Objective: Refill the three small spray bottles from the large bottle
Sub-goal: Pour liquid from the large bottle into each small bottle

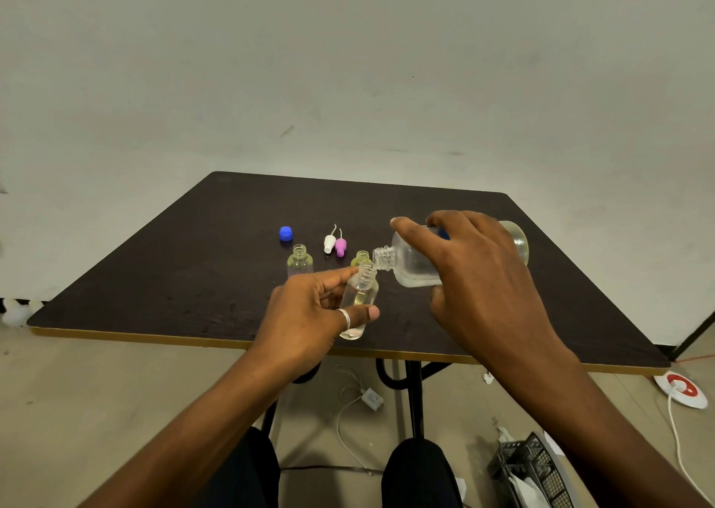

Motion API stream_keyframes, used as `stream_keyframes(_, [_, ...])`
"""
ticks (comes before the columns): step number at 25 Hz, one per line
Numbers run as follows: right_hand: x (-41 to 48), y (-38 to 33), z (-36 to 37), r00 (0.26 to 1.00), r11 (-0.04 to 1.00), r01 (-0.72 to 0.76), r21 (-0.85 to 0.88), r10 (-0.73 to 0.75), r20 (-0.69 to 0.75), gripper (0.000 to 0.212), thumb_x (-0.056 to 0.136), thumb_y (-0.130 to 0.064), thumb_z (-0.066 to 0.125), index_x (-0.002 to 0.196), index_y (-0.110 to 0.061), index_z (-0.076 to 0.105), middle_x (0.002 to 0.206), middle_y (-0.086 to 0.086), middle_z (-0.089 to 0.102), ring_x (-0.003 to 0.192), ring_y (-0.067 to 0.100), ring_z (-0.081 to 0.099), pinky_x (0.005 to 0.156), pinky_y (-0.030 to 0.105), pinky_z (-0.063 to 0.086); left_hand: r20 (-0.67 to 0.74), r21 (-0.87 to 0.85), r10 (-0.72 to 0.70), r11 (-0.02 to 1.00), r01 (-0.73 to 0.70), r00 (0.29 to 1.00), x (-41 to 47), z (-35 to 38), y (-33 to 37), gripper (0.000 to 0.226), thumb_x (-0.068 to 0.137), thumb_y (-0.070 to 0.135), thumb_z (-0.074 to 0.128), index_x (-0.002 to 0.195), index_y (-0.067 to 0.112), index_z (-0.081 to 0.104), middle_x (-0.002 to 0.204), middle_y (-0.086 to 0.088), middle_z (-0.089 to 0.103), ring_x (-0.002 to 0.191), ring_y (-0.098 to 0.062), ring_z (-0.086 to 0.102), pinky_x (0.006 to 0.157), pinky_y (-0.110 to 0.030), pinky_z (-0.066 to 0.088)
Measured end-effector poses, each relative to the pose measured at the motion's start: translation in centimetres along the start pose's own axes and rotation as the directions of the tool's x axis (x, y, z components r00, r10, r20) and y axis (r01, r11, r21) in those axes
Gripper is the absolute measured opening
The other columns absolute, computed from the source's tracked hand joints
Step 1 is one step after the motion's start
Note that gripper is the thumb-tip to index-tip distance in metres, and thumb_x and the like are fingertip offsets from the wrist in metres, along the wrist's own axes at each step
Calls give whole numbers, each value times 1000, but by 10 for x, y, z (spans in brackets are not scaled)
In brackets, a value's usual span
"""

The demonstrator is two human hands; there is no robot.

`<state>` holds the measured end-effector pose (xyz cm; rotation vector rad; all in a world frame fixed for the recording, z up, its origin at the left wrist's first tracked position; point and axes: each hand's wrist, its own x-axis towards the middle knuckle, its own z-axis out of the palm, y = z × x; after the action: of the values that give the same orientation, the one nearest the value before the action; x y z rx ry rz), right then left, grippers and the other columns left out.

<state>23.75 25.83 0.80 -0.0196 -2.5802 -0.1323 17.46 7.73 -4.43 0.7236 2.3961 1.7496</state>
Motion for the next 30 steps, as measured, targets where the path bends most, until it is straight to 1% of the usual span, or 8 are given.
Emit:
stream_keyframes(5, [0,-1,0,1000,1000,-10,7,11,-9,88,65,-10,85,139,-32,44,131,10,57,121,35,49,98,51,42,-9,-10,7,1000,-7,1000,0,0,0,52,76,23,82,125,30,66,109,18,73,102,7,66,94,-22,52])
stream_keyframes(9, [-1,-1,-2,1000,1000,-8,14,8,-16,88,66,-11,84,141,-32,43,132,10,56,122,35,48,99,51,42,-18,-21,9,1000,-10,1000,-1,2,0,54,75,24,82,127,27,66,110,18,73,102,8,66,93,-20,53])
stream_keyframes(14, [-1,0,-4,1000,1000,-11,22,11,-22,88,67,-12,83,142,-33,42,134,9,55,124,34,47,100,51,41,-23,-56,11,998,-12,1000,-2,4,0,57,76,22,82,129,26,64,113,15,72,106,4,65,99,-30,52])
stream_keyframes(20, [-1,2,-4,999,998,-26,56,28,-37,86,69,-11,79,142,-36,41,130,4,57,121,29,49,95,43,44,-31,-100,12,995,-15,999,-1,6,-1,59,75,20,82,130,25,63,112,14,73,107,1,66,101,-34,52])
stream_keyframes(24, [-1,7,0,997,978,-75,197,72,24,91,69,-18,84,144,-39,37,131,-1,56,115,23,53,89,36,50,-40,-124,6,992,-10,999,1,8,-2,59,75,22,82,131,25,62,112,16,73,107,0,67,100,-36,52])
stream_keyframes(28, [1,21,11,987,902,-156,403,124,104,88,67,-32,87,141,-35,40,128,-3,59,106,14,58,88,24,46,-65,-147,7,989,-16,998,8,13,-7,56,74,23,84,128,26,65,110,16,73,107,-3,67,99,-37,53])
stream_keyframes(30, [3,32,16,975,857,-220,466,182,125,85,66,-37,87,138,-33,41,128,-5,59,99,8,55,85,18,42,-87,-160,0,987,-14,996,15,19,-8,57,75,24,83,128,26,64,111,16,73,107,-3,67,98,-37,54])
